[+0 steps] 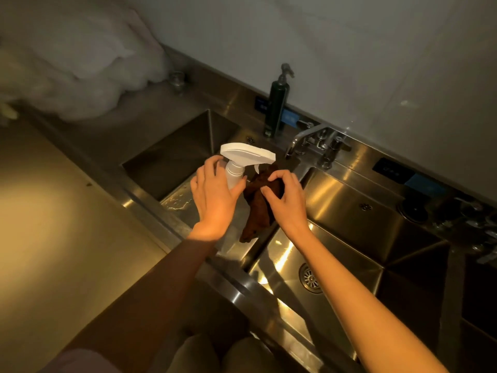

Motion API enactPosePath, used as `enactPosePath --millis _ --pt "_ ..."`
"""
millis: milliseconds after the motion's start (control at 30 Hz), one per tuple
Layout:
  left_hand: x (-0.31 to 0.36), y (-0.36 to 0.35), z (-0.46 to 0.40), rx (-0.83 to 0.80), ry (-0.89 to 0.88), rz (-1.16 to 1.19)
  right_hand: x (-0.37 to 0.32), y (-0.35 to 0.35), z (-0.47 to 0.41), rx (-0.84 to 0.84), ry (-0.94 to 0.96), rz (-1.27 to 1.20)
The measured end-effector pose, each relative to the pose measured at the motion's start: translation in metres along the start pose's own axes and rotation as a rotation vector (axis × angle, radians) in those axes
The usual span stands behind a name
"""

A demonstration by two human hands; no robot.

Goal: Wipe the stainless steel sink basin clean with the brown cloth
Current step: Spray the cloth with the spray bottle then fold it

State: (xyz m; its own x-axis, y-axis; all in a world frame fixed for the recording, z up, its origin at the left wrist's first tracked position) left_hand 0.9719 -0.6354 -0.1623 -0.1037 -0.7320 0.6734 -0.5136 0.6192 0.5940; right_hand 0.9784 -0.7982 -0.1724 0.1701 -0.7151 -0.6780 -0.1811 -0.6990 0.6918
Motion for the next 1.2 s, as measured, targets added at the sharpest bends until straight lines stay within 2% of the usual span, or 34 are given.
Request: enactPosePath --millis 433,600,867,1200 --pt "-0.121 0.137 -0.071 0.095 -0.059 -0.075 -0.153 -0.115 -0.021 0.028 0.091 -0.039" --pt "-0.174 0.178 -0.105 0.089 -0.025 -0.07 -0.204 -0.163 -0.027 0.076 0.077 -0.06" --pt "-0.235 0.212 -0.143 0.075 -0.003 -0.04 -0.243 -0.22 -0.043 0.042 0.002 -0.125" --pt "-0.288 0.204 -0.209 0.057 0.012 -0.072 -0.258 -0.27 -0.116 0.033 -0.013 -0.146"
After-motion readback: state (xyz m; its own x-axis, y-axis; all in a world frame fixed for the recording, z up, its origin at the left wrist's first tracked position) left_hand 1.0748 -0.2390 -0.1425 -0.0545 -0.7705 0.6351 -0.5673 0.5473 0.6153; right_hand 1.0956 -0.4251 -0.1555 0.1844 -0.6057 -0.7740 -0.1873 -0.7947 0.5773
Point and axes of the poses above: each hand's wrist, its own z-axis away from the middle knuckle, its own y-axis out of the back of the hand, x = y × z, the point moved 4 cm from there along -z, towards the middle knuckle, and after that the axes turned 15 degrees about z, right-handed, at the moved point
